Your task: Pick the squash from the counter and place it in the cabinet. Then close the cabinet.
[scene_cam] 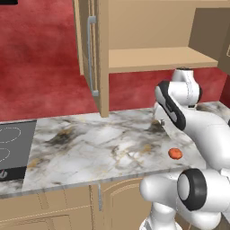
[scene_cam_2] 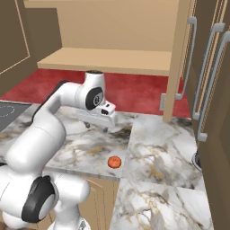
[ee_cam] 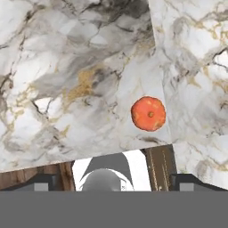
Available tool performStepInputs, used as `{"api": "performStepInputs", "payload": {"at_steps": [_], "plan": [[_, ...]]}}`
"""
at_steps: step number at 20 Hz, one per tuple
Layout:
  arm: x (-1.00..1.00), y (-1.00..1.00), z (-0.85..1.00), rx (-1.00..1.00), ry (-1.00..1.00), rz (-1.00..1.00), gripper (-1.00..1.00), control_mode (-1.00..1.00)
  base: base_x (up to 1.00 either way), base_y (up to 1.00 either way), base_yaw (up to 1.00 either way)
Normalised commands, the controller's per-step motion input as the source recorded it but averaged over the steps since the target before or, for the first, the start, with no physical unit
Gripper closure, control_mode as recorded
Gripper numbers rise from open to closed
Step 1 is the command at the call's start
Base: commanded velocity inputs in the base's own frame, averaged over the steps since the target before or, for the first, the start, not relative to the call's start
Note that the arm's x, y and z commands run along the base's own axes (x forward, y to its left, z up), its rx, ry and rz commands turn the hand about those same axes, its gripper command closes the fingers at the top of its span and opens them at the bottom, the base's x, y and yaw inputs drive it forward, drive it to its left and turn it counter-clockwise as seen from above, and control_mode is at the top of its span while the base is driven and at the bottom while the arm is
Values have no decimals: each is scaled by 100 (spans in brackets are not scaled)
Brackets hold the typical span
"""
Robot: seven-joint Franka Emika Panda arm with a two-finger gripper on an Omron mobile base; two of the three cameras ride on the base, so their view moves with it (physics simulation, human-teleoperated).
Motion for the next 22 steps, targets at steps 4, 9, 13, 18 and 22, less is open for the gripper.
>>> {"api": "performStepInputs", "payload": {"at_steps": [4, 9, 13, 18, 22], "plan": [[0, -32, -66, 0, 6, -19, -100, -100, 0, 0, 0], [0, -33, -64, 0, 2, -16, -100, -100, 0, 0, 0], [5, -25, -52, 0, 3, -10, -100, -100, 0, 0, 0], [8, -21, -44, 0, 7, -5, -100, -100, 0, 0, 0], [9, -27, -48, 1, 7, -3, -100, -100, 0, 0, 0]]}}
